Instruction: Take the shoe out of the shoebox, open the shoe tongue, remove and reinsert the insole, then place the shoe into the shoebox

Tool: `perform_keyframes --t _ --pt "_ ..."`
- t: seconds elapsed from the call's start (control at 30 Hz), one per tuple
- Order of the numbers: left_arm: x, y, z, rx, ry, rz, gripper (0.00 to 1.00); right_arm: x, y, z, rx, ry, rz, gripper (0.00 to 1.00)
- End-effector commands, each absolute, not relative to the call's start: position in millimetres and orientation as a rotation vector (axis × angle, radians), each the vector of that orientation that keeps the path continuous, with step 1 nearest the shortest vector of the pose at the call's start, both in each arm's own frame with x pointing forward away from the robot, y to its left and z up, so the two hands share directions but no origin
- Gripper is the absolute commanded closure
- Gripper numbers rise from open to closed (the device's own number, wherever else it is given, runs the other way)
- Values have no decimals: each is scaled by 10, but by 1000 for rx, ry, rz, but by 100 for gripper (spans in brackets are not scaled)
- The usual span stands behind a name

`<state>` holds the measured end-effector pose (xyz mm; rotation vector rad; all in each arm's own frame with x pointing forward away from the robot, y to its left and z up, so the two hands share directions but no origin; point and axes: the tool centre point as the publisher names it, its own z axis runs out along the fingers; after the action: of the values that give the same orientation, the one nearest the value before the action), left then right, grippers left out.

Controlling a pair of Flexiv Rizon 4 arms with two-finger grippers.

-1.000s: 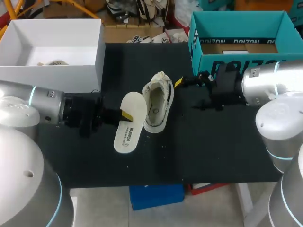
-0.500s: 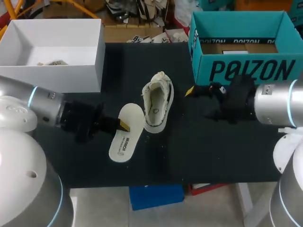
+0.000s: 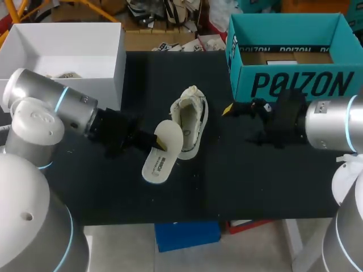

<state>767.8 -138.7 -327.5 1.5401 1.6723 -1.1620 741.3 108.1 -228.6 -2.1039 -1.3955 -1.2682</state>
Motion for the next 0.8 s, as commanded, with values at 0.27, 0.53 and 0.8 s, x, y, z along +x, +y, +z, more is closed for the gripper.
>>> perform_keyframes --t 0.27,0.53,0.8 --pt "7941 -1537 -3303 1680 1749 -1113 100 7405 1061 -2283 -2099 -1396 -1267 0" --pt "8011 -1560 -3398 1725 1775 -1098 100 7405 1061 -2283 -2099 -1396 -1267 0" --pt "8075 -1650 -3503 1790 1793 -1090 100 7405 1061 -2283 -2099 -1396 -1267 0"
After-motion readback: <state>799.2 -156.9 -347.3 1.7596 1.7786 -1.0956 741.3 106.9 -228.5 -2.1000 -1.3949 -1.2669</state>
